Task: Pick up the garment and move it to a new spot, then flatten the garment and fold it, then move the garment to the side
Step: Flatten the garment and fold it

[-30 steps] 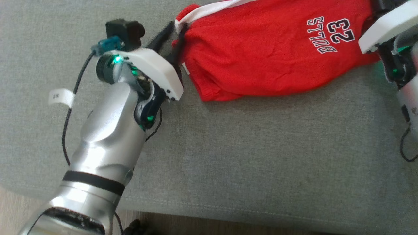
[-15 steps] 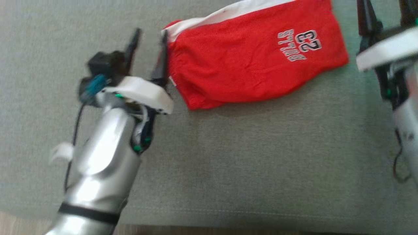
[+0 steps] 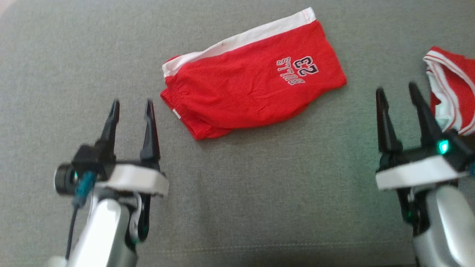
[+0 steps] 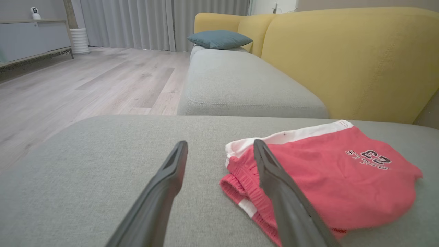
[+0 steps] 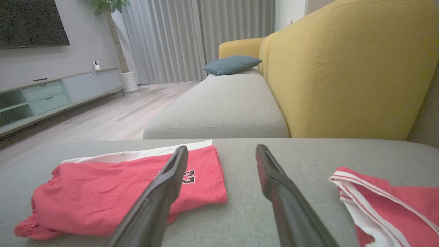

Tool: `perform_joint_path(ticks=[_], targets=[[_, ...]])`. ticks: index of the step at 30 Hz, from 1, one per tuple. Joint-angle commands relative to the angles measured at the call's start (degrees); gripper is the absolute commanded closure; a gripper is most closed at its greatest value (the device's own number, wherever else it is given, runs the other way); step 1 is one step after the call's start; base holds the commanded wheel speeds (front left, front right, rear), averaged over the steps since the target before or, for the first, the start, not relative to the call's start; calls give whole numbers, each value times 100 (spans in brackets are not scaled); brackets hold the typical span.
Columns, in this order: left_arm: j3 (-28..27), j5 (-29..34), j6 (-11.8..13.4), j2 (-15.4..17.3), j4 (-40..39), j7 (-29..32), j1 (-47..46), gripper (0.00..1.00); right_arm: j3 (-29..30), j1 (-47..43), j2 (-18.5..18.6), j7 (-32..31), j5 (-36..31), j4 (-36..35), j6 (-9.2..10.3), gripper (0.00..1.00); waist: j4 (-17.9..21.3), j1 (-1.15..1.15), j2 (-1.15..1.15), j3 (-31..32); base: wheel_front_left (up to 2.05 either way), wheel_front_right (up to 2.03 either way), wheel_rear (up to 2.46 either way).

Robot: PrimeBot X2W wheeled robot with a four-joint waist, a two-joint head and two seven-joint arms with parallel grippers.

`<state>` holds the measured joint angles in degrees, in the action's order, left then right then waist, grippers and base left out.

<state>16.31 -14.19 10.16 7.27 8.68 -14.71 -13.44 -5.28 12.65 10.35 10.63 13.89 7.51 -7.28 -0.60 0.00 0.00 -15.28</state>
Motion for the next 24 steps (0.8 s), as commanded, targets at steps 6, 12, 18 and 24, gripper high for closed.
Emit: perform_joint_path(ticks=[6, 12, 18, 24], targets=[[-209, 153, 103, 170, -402, -29, 396, 0, 108, -629, -283, -329, -221, -894, -21, 0, 86, 0, 0, 149, 0, 0, 0], [-196, 201, 125, 163, -415, -29, 450, 0, 188, -756, -340, -473, -271, -1116, -21, 0, 82, 0, 0, 116, 0, 0, 0], [-199, 210, 109, 145, -371, -29, 403, 0, 211, -776, -351, -557, -277, -1215, -21, 0, 71, 0, 0, 72, 0, 0, 0], [-200, 237, 99, 125, -370, -29, 348, 0, 227, -765, -336, -578, -279, -1235, -21, 0, 51, 0, 0, 26, 0, 0, 0]])
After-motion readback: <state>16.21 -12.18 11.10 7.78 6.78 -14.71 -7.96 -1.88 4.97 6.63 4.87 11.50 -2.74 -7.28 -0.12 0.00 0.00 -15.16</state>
